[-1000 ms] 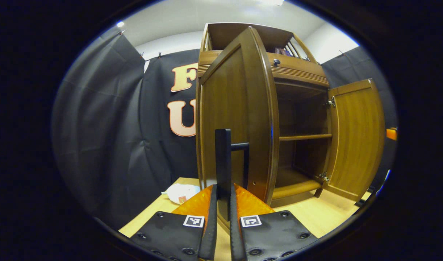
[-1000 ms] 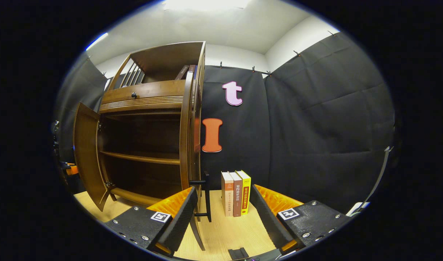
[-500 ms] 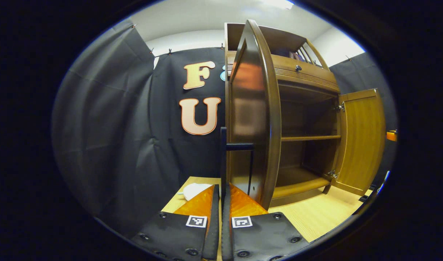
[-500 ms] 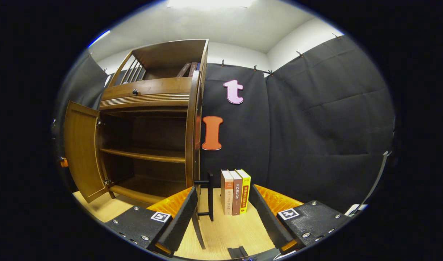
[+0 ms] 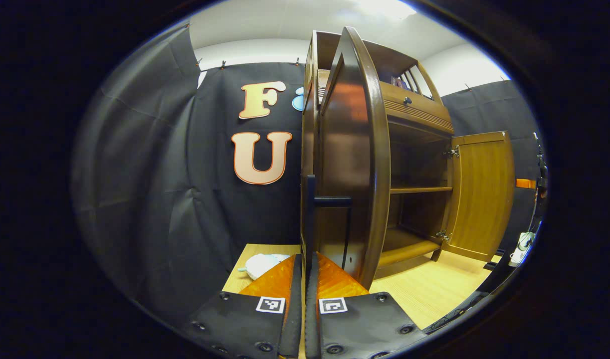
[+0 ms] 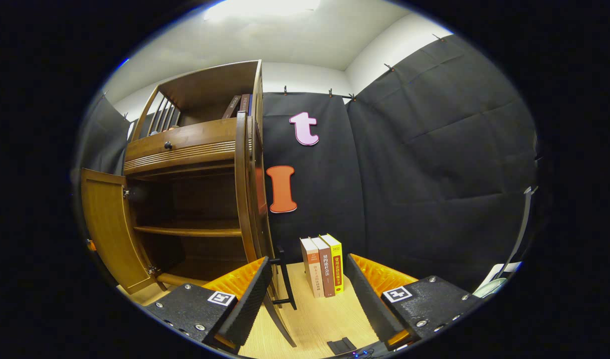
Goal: Open the right door of the double-door shoe cabinet with the right hand, and open the left door with the left hand.
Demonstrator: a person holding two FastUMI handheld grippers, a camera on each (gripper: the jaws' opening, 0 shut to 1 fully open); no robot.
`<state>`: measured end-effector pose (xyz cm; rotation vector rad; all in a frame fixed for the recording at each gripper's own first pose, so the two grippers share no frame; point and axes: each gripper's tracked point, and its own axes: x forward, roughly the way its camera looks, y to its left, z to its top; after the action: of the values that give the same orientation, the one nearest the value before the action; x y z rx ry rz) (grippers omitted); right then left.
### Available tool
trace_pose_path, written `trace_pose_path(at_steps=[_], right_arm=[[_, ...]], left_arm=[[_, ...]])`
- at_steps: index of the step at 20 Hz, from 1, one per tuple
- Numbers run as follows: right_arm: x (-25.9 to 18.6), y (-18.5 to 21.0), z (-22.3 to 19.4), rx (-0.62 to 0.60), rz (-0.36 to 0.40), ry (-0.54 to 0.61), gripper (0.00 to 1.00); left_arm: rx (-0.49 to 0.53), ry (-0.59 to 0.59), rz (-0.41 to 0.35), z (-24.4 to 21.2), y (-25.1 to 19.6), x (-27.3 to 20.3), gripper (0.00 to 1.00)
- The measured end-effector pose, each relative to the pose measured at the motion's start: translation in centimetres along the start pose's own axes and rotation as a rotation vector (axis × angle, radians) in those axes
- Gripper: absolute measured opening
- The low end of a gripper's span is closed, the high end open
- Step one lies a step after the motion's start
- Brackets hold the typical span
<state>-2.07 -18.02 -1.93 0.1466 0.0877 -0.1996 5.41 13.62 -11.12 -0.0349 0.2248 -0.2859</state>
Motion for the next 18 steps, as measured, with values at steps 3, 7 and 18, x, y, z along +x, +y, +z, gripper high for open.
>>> trace_pose_path(at_steps=[3,7,18], right_arm=[[-0.2,0.3,0.8,-0.015,0.003,-0.015,0.99],[-0.7,-0.1,0.5,-0.075,-0.002,-0.009,0.92],[1.3,1.6,0.2,-0.093,0.072,-0.006,0.92]], left_arm=[[0.009,0.036,0.023,-0.3,1.0,-1.6,0.11],[-0.003,0.026,0.142,0.5,1.9,-6.8,0.17],[-0.058,-0.178,0.293,8.1,-7.6,-7.5,0.06]])
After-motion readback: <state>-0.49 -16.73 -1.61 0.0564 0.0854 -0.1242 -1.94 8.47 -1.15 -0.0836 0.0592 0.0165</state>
